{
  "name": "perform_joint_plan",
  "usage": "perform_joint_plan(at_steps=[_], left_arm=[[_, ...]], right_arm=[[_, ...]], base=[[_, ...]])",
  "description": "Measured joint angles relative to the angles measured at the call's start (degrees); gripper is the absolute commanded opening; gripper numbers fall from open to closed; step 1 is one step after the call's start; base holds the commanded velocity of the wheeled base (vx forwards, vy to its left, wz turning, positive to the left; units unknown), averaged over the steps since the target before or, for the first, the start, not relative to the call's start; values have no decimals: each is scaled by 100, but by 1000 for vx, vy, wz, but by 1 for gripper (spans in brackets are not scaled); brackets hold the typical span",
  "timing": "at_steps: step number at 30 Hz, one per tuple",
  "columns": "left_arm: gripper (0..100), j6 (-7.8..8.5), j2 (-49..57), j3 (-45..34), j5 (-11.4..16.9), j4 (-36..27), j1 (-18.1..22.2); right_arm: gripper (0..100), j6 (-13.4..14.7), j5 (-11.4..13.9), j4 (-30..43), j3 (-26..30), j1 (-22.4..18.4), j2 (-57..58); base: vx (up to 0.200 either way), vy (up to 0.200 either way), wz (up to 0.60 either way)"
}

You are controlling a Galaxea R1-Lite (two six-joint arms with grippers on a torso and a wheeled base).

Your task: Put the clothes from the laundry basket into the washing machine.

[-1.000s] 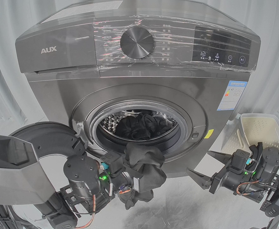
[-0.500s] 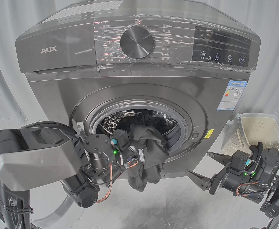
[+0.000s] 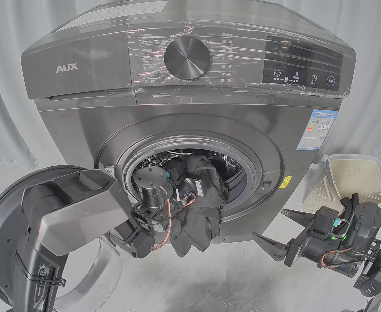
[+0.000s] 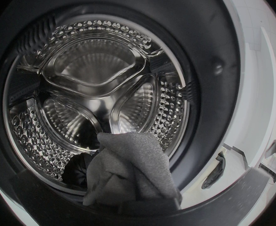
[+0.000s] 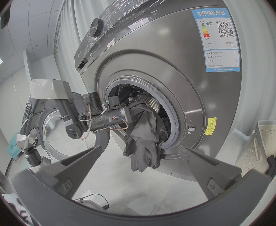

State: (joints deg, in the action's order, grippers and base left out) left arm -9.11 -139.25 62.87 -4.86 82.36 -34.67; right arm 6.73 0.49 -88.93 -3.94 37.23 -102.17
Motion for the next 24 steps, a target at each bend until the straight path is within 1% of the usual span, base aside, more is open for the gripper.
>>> perform_joint_plan(at_steps=[4,10,17,20,24], left_arm=[[0,-17,-286,616,-74,-260,72],[0,-52,-747,1532,-334,-595,185],[0,-71,-1130,2420,-597,-925,419],[0,-72,-1229,2621,-670,-997,516],[0,-72,-1296,2721,-670,-1005,538]], right_arm=[[100,2,5,0,-5,4,-12],[100,5,6,0,-7,22,-26],[100,5,9,0,-9,33,-50],[100,5,11,0,-9,37,-67],[100,5,9,0,-11,37,-94]], base=[[0,0,0],[0,0,0],[0,0,0],[0,0,0],[0,0,0]])
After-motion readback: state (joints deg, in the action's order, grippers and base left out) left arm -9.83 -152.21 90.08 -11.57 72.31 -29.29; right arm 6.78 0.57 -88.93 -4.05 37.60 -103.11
